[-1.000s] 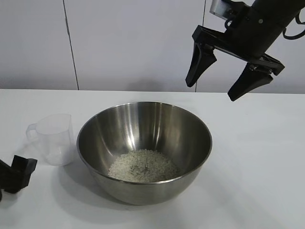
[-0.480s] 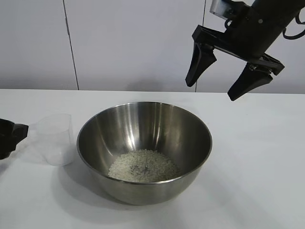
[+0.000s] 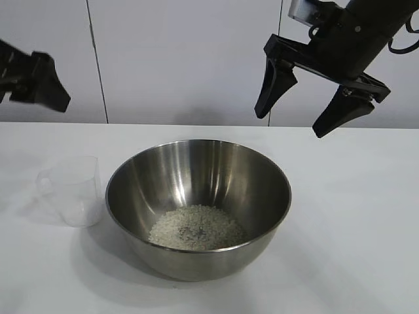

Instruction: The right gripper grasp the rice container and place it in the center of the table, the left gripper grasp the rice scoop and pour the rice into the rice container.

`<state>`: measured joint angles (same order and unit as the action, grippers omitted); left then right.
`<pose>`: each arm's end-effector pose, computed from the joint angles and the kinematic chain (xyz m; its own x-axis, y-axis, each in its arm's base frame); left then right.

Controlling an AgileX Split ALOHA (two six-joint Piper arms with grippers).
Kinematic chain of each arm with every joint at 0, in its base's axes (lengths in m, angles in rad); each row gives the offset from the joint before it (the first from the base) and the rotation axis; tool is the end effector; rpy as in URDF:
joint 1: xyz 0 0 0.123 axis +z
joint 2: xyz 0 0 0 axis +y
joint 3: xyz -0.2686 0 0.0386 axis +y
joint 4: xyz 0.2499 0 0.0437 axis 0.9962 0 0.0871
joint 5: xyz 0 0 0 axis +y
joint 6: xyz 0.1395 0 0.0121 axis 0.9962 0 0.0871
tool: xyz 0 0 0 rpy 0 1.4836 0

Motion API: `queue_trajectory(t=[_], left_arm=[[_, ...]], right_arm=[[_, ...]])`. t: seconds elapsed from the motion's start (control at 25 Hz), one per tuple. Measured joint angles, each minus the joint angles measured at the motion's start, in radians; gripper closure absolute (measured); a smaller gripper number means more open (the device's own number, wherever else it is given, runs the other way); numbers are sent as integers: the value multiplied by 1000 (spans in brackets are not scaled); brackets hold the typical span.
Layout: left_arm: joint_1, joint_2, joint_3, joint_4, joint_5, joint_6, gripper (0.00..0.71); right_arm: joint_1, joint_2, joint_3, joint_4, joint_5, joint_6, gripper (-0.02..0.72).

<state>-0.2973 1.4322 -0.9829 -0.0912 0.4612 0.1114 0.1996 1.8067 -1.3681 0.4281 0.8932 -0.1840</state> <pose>0.3238 -0.1052 0.2227 -0.6904 0.2425 -0.6816 0.3397 0.9405 -0.0095 0.3765 0.1224 0.1852 -0.9374 -0.0984 -0.3341 -0.2155 0.9175 0.3343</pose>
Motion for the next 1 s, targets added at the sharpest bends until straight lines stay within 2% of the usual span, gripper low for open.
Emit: queue_trajectory(t=[0.12,0.36,0.56,0.8,1.0], left_arm=[[0,9,-137,-93,169,-15,53],[0,61,-313,-339,373,-23,53],[0,174,-352,-450,412,-19,53],[0,275,-363,-486,479,-18,53],[0,288,-363,-489,479,-18,53]], right_arm=[[0,0,0,1,-1,0,66],[0,0,0,19,-2,0,66],[0,0,0,45,-20,0,66],[0,0,0,73,-34,0,66],[0,0,0,87,-45,0,66]])
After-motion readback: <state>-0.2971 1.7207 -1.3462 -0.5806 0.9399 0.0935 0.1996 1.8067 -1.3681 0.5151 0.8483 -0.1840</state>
